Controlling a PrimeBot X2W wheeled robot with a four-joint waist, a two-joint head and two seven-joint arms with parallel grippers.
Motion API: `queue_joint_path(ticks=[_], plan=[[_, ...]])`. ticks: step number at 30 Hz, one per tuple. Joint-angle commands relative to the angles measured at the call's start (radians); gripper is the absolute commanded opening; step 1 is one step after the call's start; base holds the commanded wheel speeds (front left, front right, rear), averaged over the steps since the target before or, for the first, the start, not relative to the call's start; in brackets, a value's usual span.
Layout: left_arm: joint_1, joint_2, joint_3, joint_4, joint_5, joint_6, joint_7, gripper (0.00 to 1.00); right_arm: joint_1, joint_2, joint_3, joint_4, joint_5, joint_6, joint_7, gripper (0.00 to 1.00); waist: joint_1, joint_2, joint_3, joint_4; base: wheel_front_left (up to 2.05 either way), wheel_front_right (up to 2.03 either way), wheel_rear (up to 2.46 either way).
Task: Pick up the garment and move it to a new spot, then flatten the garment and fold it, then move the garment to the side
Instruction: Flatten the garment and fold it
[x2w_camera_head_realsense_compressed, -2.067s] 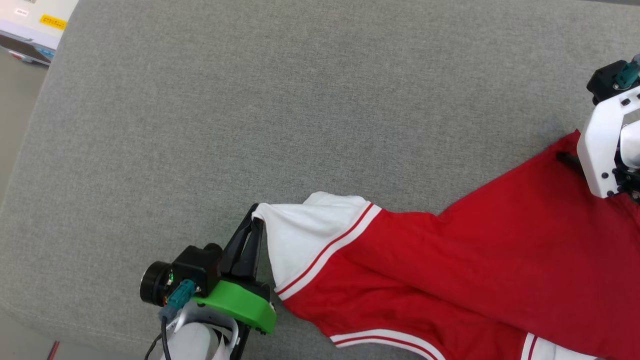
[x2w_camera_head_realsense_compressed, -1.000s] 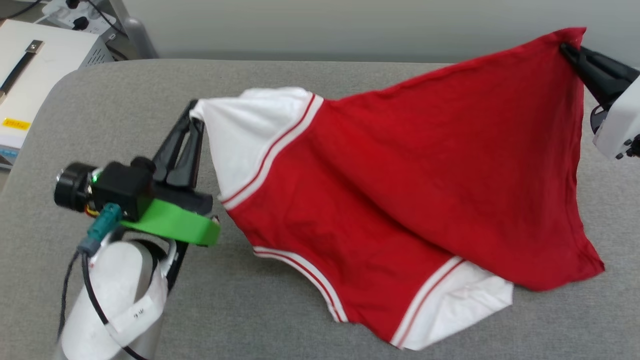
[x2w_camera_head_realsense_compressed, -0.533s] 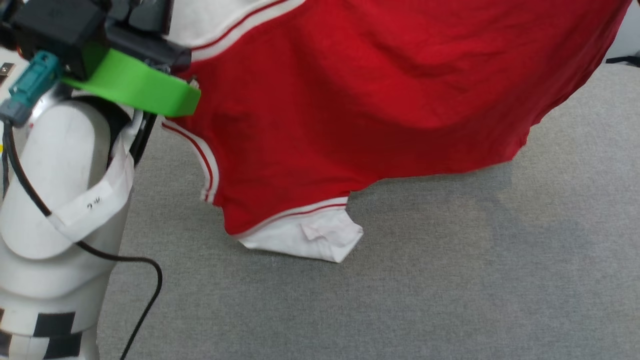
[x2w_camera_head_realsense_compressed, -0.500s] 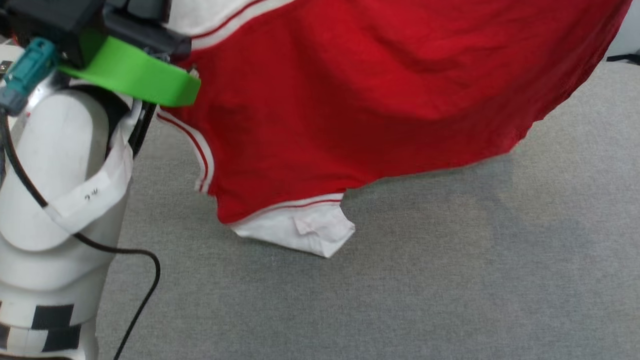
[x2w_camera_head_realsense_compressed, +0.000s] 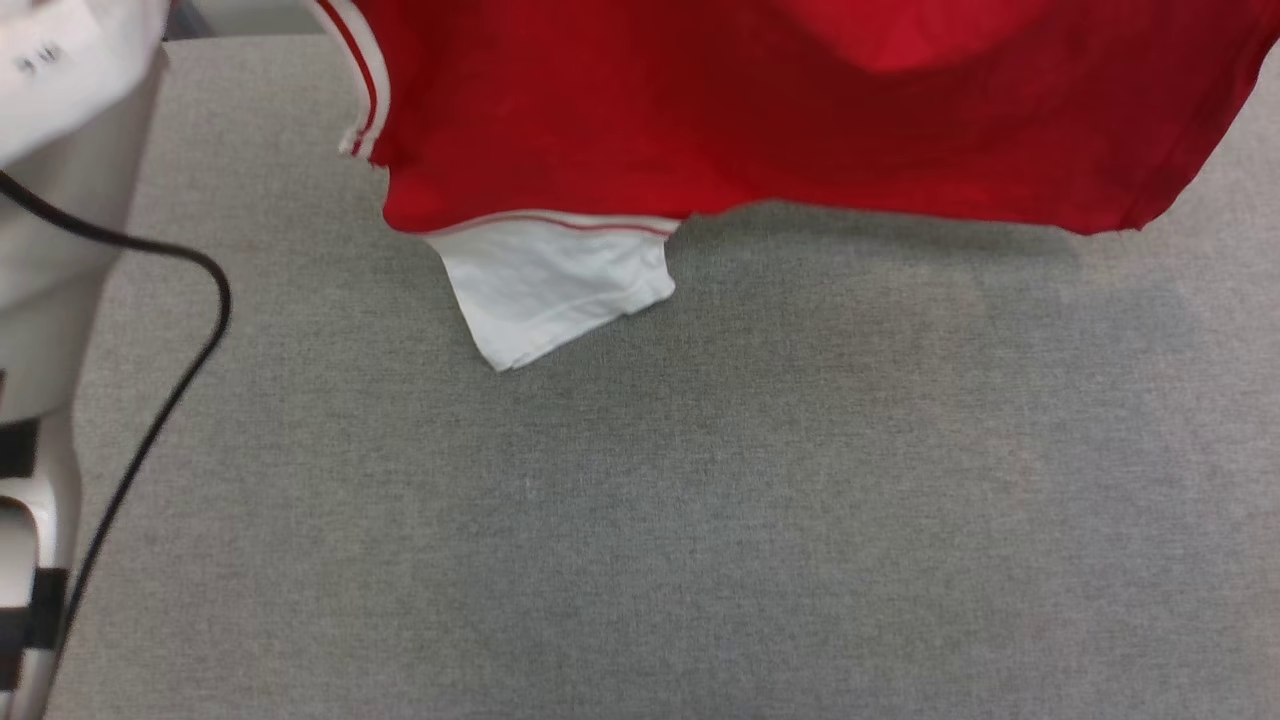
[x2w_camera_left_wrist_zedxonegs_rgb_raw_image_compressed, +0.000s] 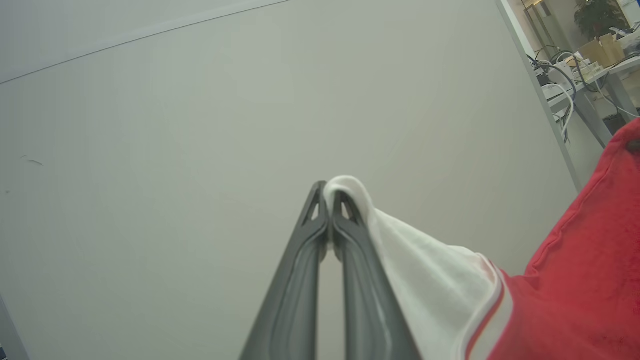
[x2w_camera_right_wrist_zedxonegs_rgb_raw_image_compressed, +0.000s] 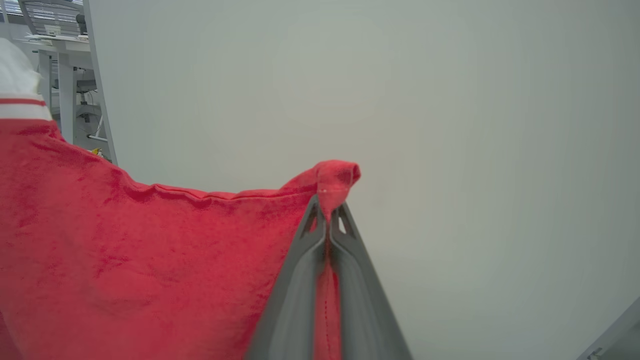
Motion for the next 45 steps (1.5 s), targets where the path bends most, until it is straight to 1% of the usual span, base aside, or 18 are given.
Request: queue_joint_path(ticks=[1, 6, 8, 12, 17, 23, 27, 33, 40, 42, 45], plan=[[-0.057, 0.012, -0.01, 0.018, -0.011, -0.003, -0.002, 0.0, -0.047, 0.013, -0.002, 0.016, -0.013, -0.001, 0.004, 0.0, -0.0001, -0.0001, 0.102, -0.015, 0.0, 0.0, 0.0], [-0.257, 0.035, -0.085, 0.114, -0.035, -0.003, -0.005, 0.0, -0.221, 0.061, 0.003, 0.132, -0.035, -0.001, -0.008, 0.0, -0.0001, -0.0001, 0.201, -0.033, 0.0, 0.0, 0.0], [-0.319, 0.035, -0.109, 0.146, -0.044, -0.003, -0.015, 0.0, -0.288, 0.076, 0.012, 0.181, -0.044, -0.001, -0.023, 0.0, -0.0001, -0.0001, 0.23, -0.036, 0.0, 0.0, 0.0], [-0.421, 0.022, -0.125, 0.188, -0.052, -0.003, -0.031, 0.0, -0.424, 0.097, 0.039, 0.276, -0.066, -0.001, -0.059, 0.0, -0.0001, -0.0001, 0.273, -0.043, 0.0, 0.0, 0.0], [-0.529, 0.016, -0.111, 0.223, -0.065, -0.003, -0.048, 0.0, -0.58, 0.122, 0.062, 0.389, -0.082, -0.001, -0.127, 0.0, -0.0001, -0.0001, 0.315, -0.057, 0.0, 0.0, 0.0], [-0.626, 0.011, -0.141, 0.275, -0.072, -0.003, -0.052, 0.0, -0.686, 0.149, 0.108, 0.511, -0.074, -0.001, -0.195, 0.0, -0.0001, -0.0001, 0.346, -0.071, 0.0, 0.0, 0.0], [-0.652, 0.011, -0.183, 0.324, -0.098, -0.003, -0.065, 0.0, -0.707, 0.161, 0.153, 0.572, -0.052, -0.001, -0.227, 0.0, -0.0001, -0.0001, 0.369, -0.069, 0.0, 0.0, 0.0], [-0.606, 0.034, -0.245, 0.37, -0.157, -0.003, -0.103, 0.0, -0.673, 0.168, 0.247, 0.614, 0.004, -0.001, -0.256, 0.0, -0.0001, -0.0001, 0.385, -0.066, 0.0, 0.0, 0.0], [-0.506, 0.082, -0.295, 0.37, -0.225, -0.003, -0.14, 0.0, -0.594, 0.17, 0.349, 0.611, 0.083, -0.001, -0.297, 0.0, -0.0001, -0.0001, 0.367, -0.056, 0.0, 0.0, 0.0], [-0.462, 0.101, -0.306, 0.353, -0.249, -0.003, -0.145, 0.0, -0.561, 0.172, 0.38, 0.6, 0.104, -0.001, -0.309, 0.0, -0.0001, -0.0001, 0.351, -0.056, 0.0, 0.0, 0.0], [-0.382, 0.131, -0.326, 0.312, -0.287, -0.003, -0.15, 0.0, -0.503, 0.158, 0.43, 0.575, 0.136, -0.001, -0.324, 0.0, -0.0001, -0.0001, 0.317, -0.044, 0.0, 0.0, 0.0]])
